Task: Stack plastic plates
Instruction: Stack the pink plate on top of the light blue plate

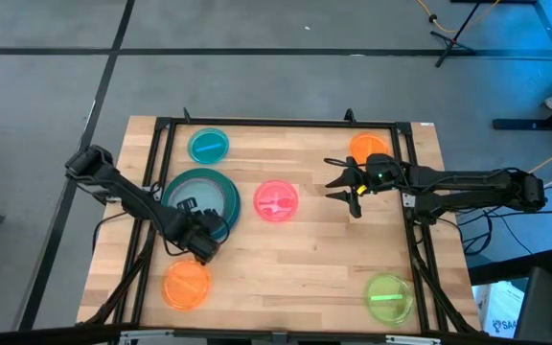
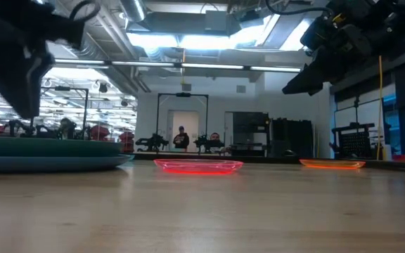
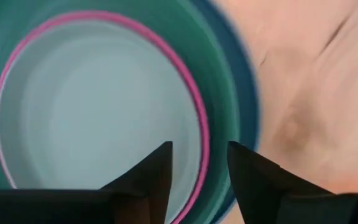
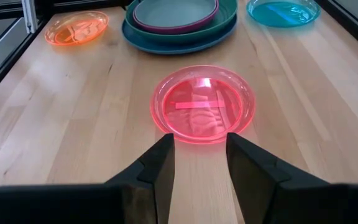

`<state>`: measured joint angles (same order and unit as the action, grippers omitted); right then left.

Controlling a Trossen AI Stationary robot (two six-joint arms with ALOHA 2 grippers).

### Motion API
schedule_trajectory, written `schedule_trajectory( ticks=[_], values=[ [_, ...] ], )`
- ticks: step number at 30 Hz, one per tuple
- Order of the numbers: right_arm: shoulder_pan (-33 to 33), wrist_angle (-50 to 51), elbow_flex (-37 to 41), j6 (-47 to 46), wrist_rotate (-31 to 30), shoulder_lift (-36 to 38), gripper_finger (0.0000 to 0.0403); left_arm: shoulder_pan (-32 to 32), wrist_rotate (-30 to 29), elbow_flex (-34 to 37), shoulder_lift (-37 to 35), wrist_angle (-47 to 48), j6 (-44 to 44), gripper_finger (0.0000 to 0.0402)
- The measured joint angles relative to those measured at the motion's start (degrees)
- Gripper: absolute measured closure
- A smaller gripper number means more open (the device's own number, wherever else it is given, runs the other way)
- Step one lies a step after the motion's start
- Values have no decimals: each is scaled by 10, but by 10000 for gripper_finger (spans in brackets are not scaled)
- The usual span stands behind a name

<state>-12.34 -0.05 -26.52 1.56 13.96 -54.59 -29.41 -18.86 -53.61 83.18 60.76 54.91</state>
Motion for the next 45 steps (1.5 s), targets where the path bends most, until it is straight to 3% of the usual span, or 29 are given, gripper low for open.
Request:
schedule_trajectory(
  ticks=[6,12,21,31,45],
  values=[
    [0,0,0,0,0,0,265,0,-34,-37,-4,-24,-40,254],
    [0,-5,0,0,0,0,265,2,-60,-41,-4,-110,-113,259],
    [0,-34,0,0,0,0,265,7,-79,-41,5,-293,-269,259],
    [0,-32,0,0,0,0,265,48,-79,-41,101,-505,-463,260],
    [0,-29,0,0,0,0,265,144,-70,-41,215,-558,-491,260]
  ],
)
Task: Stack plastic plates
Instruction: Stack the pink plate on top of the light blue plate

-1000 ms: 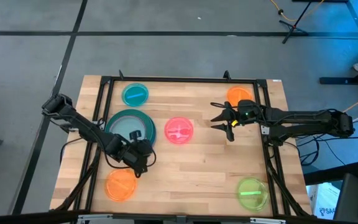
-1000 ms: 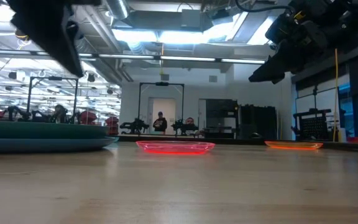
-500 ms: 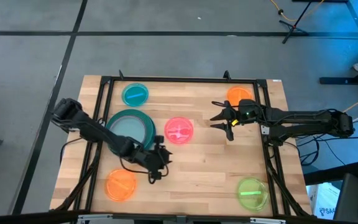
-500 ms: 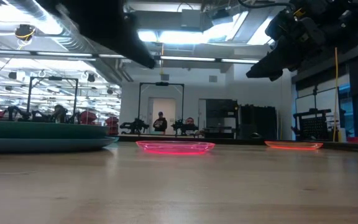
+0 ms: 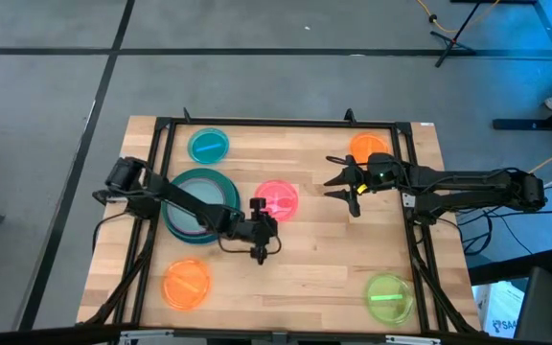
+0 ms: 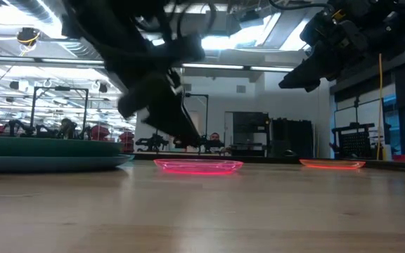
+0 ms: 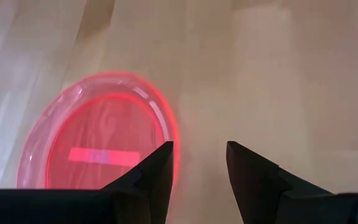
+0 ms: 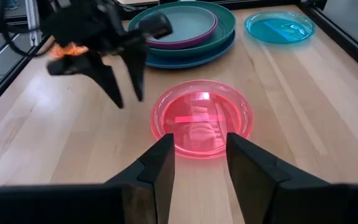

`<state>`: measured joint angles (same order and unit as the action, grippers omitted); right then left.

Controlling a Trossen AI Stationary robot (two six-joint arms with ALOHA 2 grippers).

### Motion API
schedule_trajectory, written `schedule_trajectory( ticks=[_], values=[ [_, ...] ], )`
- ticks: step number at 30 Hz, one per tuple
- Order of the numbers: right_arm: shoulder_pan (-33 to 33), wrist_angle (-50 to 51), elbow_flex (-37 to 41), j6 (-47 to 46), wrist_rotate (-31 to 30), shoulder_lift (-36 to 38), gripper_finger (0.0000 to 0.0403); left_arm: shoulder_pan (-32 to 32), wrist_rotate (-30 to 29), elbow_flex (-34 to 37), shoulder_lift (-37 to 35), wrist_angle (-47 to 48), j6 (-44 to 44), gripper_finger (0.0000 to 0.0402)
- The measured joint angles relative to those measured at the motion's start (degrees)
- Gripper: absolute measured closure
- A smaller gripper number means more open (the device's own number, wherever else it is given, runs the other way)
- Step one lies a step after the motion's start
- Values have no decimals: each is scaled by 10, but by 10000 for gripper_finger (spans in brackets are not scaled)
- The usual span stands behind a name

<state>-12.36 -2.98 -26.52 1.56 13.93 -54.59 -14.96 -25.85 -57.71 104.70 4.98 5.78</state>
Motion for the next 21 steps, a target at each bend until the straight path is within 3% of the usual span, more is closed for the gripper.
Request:
schedule_trajectory(
  ticks=[17,21],
  values=[
    [0,0,0,0,0,0,265,52,59,-1,55,-5,1,260],
    [0,0,0,0,0,0,265,53,59,-2,60,-7,1,279]
  ],
)
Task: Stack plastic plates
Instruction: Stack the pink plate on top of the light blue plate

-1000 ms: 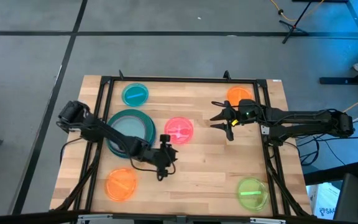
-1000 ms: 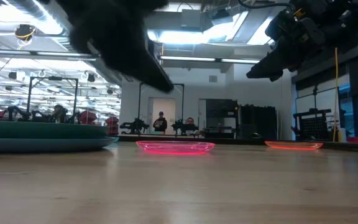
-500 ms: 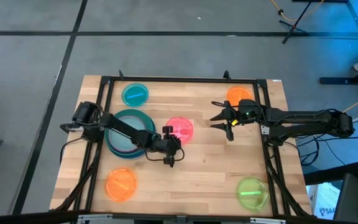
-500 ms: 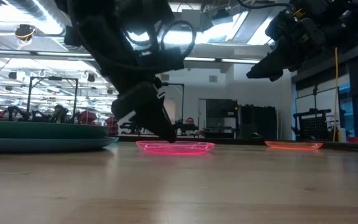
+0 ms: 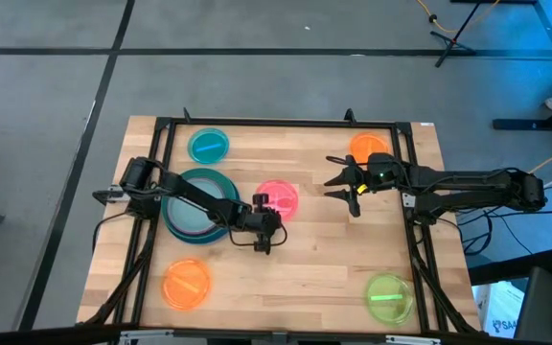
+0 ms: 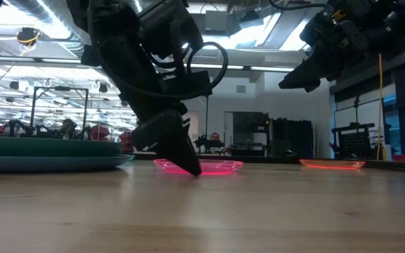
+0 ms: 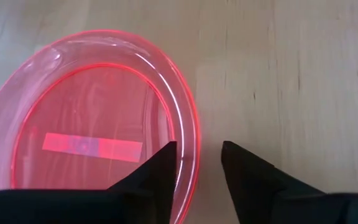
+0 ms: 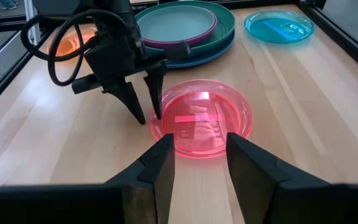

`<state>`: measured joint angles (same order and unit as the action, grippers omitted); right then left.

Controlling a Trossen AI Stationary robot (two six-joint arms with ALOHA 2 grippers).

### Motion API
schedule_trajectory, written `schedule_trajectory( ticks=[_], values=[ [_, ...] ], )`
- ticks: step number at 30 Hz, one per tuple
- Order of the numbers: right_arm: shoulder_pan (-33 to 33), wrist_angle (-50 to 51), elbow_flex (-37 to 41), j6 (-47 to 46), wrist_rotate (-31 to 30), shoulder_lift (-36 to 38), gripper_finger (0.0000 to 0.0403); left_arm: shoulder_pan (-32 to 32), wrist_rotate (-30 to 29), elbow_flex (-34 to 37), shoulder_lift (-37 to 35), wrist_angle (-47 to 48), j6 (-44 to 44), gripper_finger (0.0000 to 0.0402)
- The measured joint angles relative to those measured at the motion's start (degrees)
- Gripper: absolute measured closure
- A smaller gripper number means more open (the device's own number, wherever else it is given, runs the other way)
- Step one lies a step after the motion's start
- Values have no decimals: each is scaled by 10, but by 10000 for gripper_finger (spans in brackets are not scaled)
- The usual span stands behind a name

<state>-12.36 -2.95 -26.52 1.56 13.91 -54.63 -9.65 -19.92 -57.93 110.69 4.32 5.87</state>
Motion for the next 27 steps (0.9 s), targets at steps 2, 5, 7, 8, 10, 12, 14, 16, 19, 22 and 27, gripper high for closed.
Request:
schedule_trajectory(
  ticks=[2,5,7,8,10,12,14,16,19,22,27],
  values=[
    [0,0,0,0,0,0,265,0,1,0,0,0,0,299],
    [0,0,0,0,0,0,265,-1,4,0,1,0,0,335],
    [0,0,0,0,0,0,265,-1,6,0,1,0,0,359],
    [0,0,0,0,0,0,265,-1,6,0,1,1,0,369],
    [0,0,0,0,0,0,265,-2,4,0,2,1,-1,388],
    [0,0,0,0,0,0,265,-5,-8,1,1,2,-3,397],
    [0,0,0,0,0,0,265,-9,-13,1,-1,1,-5,396],
    [0,0,0,2,0,0,265,-14,-25,0,-1,5,-5,396],
    [0,1,0,2,0,0,265,-21,-31,-4,-10,14,-5,399],
    [0,5,0,2,0,0,265,-31,-31,-8,-23,24,-4,399],
    [0,21,0,2,-13,0,265,-51,-36,-11,-62,32,0,398]
  ],
)
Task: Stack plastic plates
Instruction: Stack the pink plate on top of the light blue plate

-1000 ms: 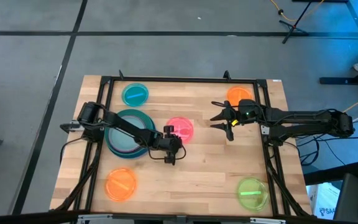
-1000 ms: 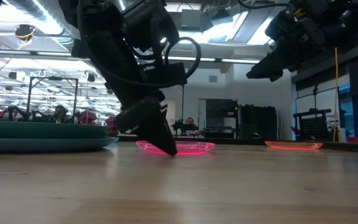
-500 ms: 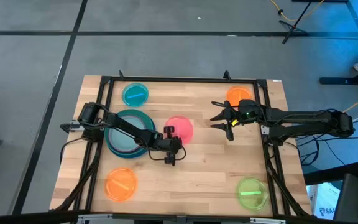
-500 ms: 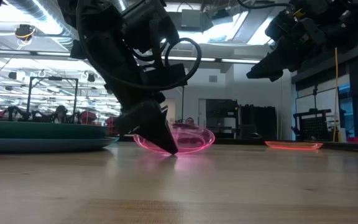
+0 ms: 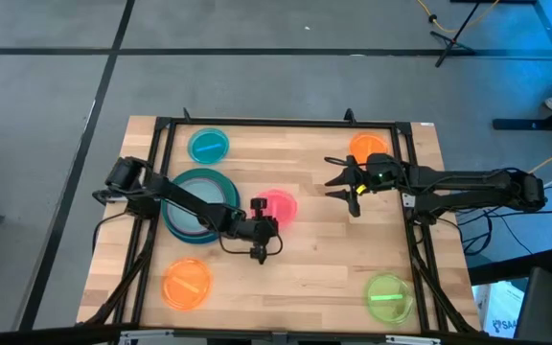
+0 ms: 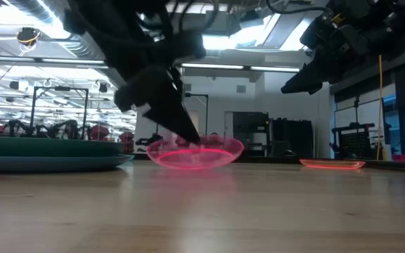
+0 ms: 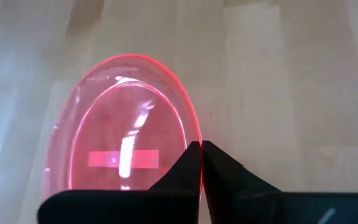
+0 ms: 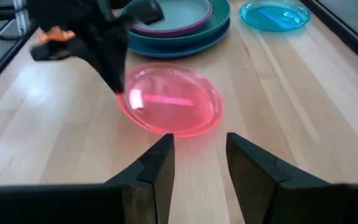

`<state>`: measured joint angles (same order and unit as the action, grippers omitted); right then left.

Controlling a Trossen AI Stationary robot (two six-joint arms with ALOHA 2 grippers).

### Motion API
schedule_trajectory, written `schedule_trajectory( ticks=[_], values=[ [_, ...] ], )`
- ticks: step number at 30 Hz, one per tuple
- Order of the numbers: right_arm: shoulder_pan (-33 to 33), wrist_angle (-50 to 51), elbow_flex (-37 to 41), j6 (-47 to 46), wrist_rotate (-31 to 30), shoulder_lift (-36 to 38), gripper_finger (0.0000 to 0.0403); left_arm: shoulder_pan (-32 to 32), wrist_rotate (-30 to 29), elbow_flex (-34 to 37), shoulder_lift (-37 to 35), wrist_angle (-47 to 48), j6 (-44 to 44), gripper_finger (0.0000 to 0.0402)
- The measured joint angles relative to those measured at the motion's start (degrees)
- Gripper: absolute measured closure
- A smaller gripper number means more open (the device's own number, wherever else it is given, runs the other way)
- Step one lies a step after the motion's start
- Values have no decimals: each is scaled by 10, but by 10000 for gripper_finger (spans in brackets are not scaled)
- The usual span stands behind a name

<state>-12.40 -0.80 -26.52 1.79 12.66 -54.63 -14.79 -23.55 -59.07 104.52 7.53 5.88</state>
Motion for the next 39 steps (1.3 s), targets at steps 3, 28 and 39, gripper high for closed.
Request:
schedule_trajectory(
  ticks=[3,28,39],
  values=[
    [0,4,0,0,-3,0,265,-13,-19,0,-24,19,14,398],
    [0,9,0,-3,-13,0,265,-103,-149,-1,-176,346,310,398],
    [0,-3,0,-4,-22,0,265,-117,-158,-1,-180,473,444,398]
  ],
)
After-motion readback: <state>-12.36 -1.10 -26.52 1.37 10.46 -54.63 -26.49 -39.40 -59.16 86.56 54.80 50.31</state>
